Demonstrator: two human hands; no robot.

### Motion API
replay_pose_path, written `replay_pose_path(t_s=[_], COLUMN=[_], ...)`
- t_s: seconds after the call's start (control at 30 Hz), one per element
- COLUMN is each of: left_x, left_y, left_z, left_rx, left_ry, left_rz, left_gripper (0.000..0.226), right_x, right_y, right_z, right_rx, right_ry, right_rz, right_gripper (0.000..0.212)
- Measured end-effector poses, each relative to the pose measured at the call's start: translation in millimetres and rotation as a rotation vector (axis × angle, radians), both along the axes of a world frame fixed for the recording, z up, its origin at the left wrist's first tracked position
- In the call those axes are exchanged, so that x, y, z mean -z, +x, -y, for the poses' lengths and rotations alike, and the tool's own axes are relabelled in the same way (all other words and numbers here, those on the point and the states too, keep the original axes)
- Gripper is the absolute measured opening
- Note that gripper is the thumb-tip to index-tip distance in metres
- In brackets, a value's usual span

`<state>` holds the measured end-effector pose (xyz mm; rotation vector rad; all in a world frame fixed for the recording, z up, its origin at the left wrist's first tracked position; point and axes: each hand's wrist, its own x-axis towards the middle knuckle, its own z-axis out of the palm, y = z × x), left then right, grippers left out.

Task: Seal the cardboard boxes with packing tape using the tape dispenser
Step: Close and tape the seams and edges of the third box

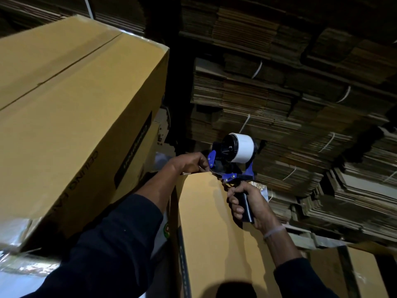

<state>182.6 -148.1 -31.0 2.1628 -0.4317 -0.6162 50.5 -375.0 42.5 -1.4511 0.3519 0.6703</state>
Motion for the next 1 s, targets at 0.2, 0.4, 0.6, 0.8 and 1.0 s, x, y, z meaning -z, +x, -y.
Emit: replay_pose_path(t_s=[0.2, 0.4, 0.6, 0.8, 1.0], left_x=[-14, -2, -17, -26, -37], left_y=[-3, -14, -52, -65, -63], left_z=[-7, -22, -29, -4, 2], left_rx=[0.085, -0.032, -0.236, -0.254, -0.312], left_ry=[0.105, 0.268, -0.286, -0.094, -0.136], left_rz=[-0.003, -0.015, -0.173, -0.059, -0.119], left_gripper=[0.018, 0.023, 0.056, 0.090, 0.101], right_x=[-4, -9, -9, -9, -5], right_y=[-1, 2, 4, 5, -2], right_z=[-4, -9, -12, -16, -16], right_rx=[-0.009, -0.022, -0.021, -0.051, -0.029], right_ry=[-0.057, -0.098, -0.118, -0.167, -0.159], right_rz=[0.019, 0.012, 0.004, 0.003, 0.032], right_gripper=[0.017, 0.016, 0.015, 0.013, 0.014])
